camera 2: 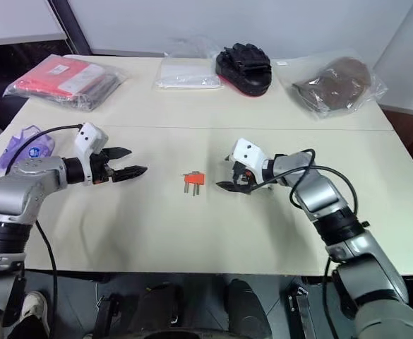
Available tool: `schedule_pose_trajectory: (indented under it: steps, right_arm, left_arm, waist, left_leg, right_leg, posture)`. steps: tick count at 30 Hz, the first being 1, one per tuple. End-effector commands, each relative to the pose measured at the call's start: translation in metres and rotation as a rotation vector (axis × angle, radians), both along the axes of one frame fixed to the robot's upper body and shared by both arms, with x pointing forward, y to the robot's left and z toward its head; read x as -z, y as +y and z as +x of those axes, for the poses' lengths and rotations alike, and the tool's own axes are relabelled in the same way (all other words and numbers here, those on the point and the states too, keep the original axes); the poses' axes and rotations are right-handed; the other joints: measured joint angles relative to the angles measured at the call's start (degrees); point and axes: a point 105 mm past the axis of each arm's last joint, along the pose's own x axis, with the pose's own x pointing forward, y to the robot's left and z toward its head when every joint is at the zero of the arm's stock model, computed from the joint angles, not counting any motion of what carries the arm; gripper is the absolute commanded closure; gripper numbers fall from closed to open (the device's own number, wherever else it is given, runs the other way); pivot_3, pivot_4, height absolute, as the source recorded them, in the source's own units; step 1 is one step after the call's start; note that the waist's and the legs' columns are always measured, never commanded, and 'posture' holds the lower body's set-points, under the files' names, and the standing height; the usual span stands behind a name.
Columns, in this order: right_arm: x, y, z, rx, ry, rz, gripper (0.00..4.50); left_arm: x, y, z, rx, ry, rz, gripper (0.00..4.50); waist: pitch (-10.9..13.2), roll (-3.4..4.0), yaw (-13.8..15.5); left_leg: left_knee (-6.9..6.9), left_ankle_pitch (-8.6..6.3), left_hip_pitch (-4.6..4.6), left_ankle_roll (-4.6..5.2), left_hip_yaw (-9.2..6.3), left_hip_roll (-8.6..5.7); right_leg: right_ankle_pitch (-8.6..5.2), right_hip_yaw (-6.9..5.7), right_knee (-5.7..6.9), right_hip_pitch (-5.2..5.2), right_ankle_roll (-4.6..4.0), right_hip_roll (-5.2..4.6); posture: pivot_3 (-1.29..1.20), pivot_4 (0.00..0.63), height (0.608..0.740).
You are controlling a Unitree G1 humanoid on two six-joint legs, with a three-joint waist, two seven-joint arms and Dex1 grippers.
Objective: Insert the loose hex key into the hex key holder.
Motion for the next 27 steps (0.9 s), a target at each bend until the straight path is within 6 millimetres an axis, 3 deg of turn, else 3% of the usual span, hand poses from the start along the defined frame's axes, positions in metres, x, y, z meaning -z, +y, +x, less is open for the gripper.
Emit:
schedule_pose_trajectory:
  steps: [1,9,27]
  right_arm:
    - [0.002,0.005,0.008,-0.022,-0.017,-0.005,0.44]
    - [0.023,0.019,0.008,-0.054,0.037,-0.01,0.44]
    - [0.032,0.048,0.005,-0.079,0.102,0.062,0.44]
  left_arm:
    - [-0.014,-0.004,-0.009,0.056,-0.033,-0.002,0.06]
    - [-0.016,-0.007,-0.011,0.033,-0.052,0.006,0.06]
    - [-0.014,-0.006,-0.009,-0.007,-0.071,0.016,0.06]
  waist:
    - [0.0,0.0,-0.13]
    - [0.0,0.01,-0.49]
    - [0.0,0.02,-1.84]
  left_leg:
    - [0.0,0.0,0.01,0.0,-0.01,0.0]
    - [0.0,0.0,0.04,0.0,-0.02,0.02]
    - [-0.04,0.0,0.11,0.0,-0.08,0.04]
  right_leg:
    - [0.0,-0.01,0.01,0.0,0.0,0.01]
    - [0.0,0.0,0.1,-0.03,0.0,0.03]
    - [0.01,0.02,0.32,-0.11,-0.01,0.04]
  posture:
    - [0.0,0.15,0.74]
    - [0.0,0.15,0.74]
    - [0.0,0.15,0.74]
